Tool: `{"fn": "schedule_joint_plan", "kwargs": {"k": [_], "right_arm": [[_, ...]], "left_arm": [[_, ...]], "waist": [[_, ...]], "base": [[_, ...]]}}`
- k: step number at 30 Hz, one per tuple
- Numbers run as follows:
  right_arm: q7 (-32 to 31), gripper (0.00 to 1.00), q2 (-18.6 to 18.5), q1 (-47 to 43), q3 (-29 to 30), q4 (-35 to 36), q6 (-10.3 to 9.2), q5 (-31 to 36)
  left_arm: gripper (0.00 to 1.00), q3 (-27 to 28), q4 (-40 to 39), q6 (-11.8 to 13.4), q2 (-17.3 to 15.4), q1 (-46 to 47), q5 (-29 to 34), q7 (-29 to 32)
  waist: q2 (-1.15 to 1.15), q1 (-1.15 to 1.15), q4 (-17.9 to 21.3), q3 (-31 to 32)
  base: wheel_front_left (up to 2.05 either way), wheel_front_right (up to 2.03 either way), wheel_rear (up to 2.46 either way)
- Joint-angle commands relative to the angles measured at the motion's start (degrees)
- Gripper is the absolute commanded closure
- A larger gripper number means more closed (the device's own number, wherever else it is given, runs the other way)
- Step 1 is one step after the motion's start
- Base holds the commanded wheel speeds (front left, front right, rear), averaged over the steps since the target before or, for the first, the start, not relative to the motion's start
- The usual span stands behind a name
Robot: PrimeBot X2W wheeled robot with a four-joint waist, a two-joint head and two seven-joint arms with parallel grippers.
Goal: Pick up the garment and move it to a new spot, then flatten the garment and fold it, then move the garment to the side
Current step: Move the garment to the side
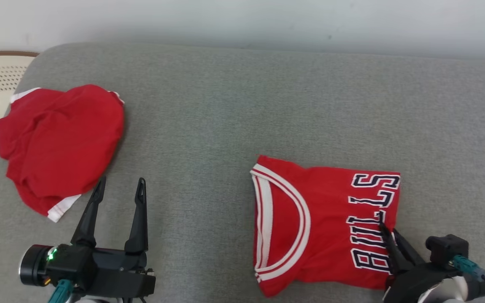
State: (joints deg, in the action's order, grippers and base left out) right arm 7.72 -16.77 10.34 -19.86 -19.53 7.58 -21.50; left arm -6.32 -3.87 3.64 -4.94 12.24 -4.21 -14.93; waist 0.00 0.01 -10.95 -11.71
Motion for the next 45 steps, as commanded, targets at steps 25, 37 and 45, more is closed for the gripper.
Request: {"fn": "schedule_joint_plan", "kwargs": {"k": [25, 37, 45], "right_arm": [[5.9, 1.0, -5.0, 10.5, 9.6, 2.6, -0.12, 6.4], [7.5, 1.0, -14.4, 25.8, 15.0, -9.5, -0.12, 5.5], [7.6, 1.0, -16.6, 32.0, 16.2, -16.1, -0.12, 5.0]], "left_arm": [[0.0, -2.7, -5.9, -2.0, -4.4, 10.3, 5.2, 2.3], [0.0, -5.2, -8.2, -2.9, -5.2, 14.8, 6.7, 4.4], [0.0, -6.0, -9.5, -2.7, -5.5, 16.0, 7.2, 5.0]], "waist": [[0.0, -0.01, 27.9, -14.1], [0.0, -0.01, 27.5, -18.3], [0.0, -0.01, 26.3, -20.4]], "base": [[0.0, 0.0, 0.0], [0.0, 0.0, 0.0], [0.0, 0.0, 0.0]]}}
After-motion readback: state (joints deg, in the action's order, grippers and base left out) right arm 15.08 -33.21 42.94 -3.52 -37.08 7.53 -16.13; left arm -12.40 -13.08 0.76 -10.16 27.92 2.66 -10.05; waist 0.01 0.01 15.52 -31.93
